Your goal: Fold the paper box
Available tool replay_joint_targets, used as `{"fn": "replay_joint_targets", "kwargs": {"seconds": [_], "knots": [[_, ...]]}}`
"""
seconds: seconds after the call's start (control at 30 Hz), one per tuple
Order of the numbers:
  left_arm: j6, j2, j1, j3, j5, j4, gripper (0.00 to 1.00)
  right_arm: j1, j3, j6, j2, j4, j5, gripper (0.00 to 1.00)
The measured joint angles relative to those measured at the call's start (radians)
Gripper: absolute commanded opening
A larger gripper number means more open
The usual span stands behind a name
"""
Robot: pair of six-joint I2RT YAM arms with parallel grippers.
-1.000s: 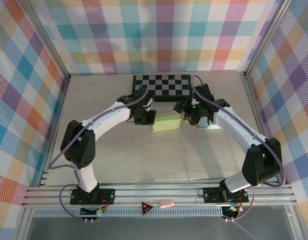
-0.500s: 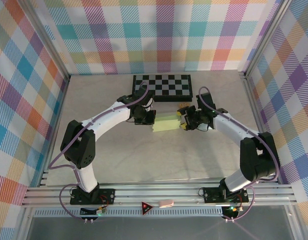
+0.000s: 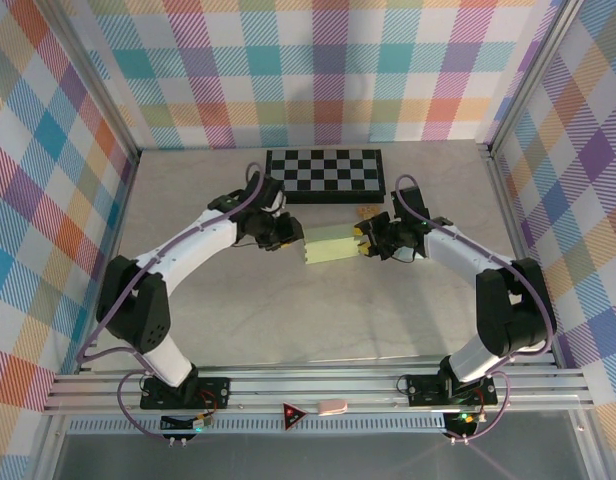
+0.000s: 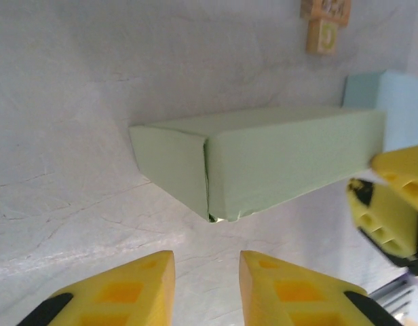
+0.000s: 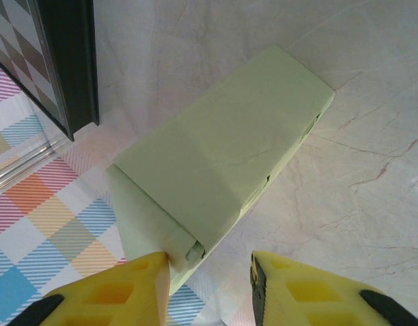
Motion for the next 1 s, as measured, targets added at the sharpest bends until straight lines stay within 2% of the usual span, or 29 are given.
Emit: {"fn": "replay_joint_targets", "kwargs": {"seconds": [0.3,0.53,0.87,0.93,1.0], "knots": [[-0.174,0.039,0.023,-0.040,0.085,0.138,0.36,0.000,0.017,-0.005,0.011,-0.018,0.000,0.34],[-0.198,0.106,0.023,-0.040,0.109,0.175,0.34,0.000,0.020,-0.016,0.011,-0.026,0.000,0.34],[-0.195,0.116,0.023,-0.040,0.124,0.198,0.22,0.000,0.027,-0.020,0.013,-0.038,0.003,0.33],[-0.194,0.116,0.023,-0.041,0.125,0.200,0.22,0.000,0.037,-0.022,0.015,-0.055,0.006,0.38],[-0.194,0.116,0.023,-0.045,0.132,0.206,0.21,0.002,0.049,-0.026,0.014,-0.084,0.025,0.50]]}}
